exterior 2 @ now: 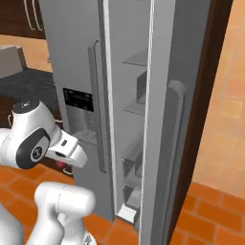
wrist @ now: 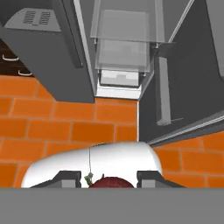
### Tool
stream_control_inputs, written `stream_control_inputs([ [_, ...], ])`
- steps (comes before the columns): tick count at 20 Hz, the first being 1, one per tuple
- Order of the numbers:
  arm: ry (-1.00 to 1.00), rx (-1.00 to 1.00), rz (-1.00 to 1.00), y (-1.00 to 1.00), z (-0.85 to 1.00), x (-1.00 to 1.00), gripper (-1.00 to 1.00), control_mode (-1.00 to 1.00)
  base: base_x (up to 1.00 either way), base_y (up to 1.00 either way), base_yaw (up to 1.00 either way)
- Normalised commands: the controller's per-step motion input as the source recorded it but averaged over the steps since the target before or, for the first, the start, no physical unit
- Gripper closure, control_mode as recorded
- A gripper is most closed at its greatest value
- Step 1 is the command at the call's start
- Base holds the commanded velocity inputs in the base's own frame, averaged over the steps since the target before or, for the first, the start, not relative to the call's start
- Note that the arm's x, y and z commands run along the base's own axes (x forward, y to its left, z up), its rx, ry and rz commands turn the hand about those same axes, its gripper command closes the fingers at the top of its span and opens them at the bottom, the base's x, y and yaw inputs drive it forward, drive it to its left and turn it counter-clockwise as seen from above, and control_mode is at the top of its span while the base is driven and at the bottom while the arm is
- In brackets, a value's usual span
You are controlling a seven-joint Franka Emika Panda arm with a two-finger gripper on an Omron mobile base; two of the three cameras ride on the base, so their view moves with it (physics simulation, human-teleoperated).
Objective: Take the strawberry from the fridge and place it on top of the pancake, located on the dining counter.
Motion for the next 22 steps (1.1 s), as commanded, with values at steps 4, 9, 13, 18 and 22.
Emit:
stream_control_inputs([
  [4,0.0,0.0,0.0,0.0,0.0,0.0,1.0,1.0,-0.21,0.29,-0.07],
  [9,0.0,0.0,0.0,0.0,0.0,0.0,1.0,1.0,-0.08,0.91,-0.42],
  [13,0.0,0.0,0.0,0.0,0.0,0.0,1.0,1.0,0.32,1.0,-0.3],
  [18,0.0,0.0,0.0,0.0,0.0,0.0,1.0,1.0,0.09,0.47,-0.61],
  [22,0.0,0.0,0.0,0.0,0.0,0.0,1.0,1.0,-0.08,0.0,-0.91],
])
